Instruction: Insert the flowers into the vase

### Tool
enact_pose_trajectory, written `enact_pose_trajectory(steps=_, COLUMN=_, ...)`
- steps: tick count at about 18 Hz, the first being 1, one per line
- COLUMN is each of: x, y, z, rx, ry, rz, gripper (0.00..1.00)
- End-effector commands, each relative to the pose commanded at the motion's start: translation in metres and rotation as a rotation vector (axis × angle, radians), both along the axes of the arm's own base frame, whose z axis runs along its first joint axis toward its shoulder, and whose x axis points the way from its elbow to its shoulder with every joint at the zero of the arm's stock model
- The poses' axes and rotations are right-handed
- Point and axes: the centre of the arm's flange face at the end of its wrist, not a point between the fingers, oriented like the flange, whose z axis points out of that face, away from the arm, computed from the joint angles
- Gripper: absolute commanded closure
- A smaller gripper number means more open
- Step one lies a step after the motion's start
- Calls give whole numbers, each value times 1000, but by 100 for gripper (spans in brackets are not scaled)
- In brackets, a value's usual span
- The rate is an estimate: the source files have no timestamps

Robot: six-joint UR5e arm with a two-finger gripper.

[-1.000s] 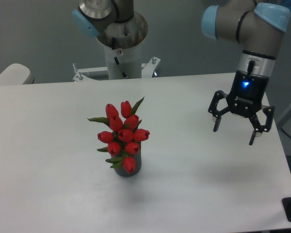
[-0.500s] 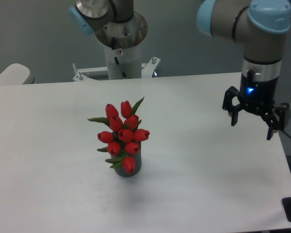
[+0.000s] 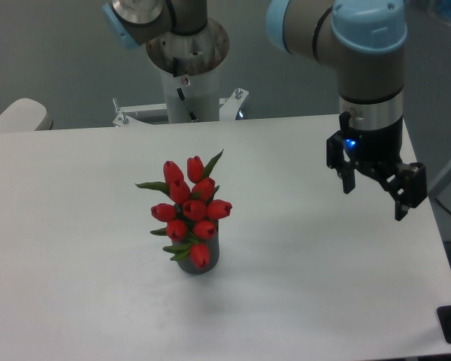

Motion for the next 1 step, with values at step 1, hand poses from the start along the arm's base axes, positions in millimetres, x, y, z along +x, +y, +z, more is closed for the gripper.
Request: enact_pose_trajectory(steps=1, x=0, y=0, z=0, rx=0, ry=0, rz=0, gripper=0)
